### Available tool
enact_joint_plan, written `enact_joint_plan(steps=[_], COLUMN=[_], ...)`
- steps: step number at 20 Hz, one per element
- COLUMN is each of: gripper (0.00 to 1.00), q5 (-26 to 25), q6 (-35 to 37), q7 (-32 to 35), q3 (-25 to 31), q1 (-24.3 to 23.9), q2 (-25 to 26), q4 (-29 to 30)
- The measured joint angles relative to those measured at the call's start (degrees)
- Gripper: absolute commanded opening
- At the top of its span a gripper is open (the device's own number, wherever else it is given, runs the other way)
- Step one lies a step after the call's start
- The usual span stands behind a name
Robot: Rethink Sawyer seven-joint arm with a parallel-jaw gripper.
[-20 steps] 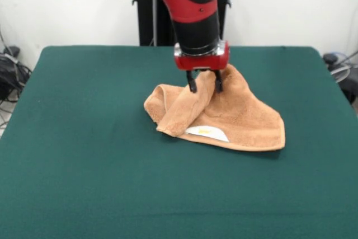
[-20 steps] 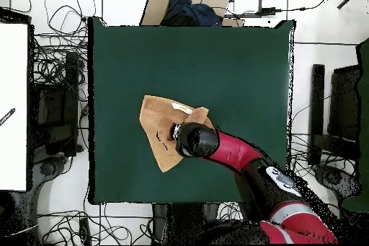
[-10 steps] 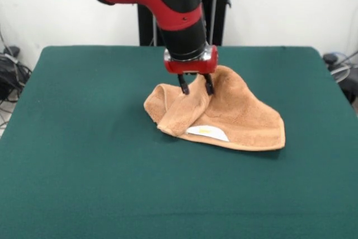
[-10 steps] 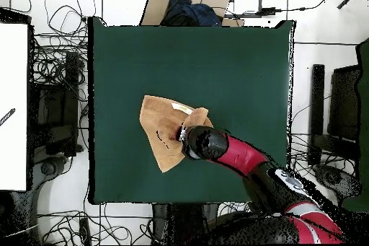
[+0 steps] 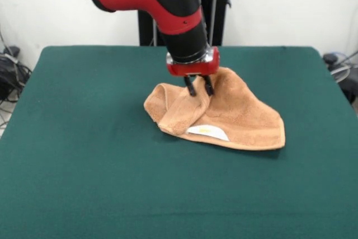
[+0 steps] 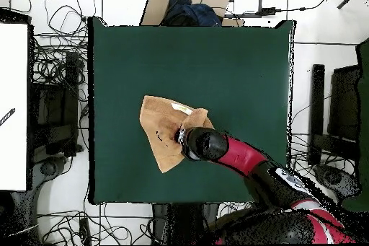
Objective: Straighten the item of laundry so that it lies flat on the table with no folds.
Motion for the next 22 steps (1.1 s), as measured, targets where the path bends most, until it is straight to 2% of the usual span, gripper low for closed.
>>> enact_joint_plan(steps=[15,22], gripper=[0.00,0.00], q5=[-1.4,-2.1], q6=[0.0,-1.1], q7=[0.0,0.0], q3=[-0.4,-0.8], q1=[2.6,5.2], q2=[-0.9,-3.5], q4=[-0.1,0.0])
